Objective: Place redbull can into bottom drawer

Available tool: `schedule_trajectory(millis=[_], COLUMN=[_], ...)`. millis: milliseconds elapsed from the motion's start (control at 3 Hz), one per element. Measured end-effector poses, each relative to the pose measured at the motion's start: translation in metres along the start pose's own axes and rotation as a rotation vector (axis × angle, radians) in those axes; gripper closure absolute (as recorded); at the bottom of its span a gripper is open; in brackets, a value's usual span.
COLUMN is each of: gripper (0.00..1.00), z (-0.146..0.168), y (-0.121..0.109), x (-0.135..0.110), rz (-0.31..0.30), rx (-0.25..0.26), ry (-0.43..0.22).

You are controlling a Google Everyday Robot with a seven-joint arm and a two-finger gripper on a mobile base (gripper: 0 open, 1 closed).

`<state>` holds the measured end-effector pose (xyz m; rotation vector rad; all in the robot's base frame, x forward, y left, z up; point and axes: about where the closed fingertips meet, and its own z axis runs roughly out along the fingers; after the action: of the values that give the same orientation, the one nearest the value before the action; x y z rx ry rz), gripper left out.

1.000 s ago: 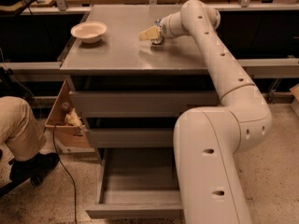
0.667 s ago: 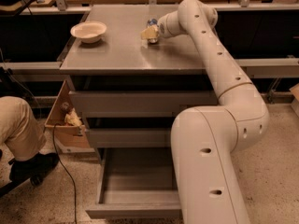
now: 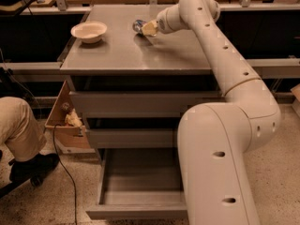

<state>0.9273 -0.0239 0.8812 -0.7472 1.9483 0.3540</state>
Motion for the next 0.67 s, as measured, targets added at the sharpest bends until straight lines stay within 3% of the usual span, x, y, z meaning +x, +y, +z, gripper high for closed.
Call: schedule_trajectory(millis=[333, 667], gripper=[1.00, 1.00], z=[-0.022, -0.056], y=[0.015, 0.042], x=[-0.009, -0.004], rz=[-0.058, -0.106], rx=[-0.025, -0.080], ry=[-0.018, -0.026])
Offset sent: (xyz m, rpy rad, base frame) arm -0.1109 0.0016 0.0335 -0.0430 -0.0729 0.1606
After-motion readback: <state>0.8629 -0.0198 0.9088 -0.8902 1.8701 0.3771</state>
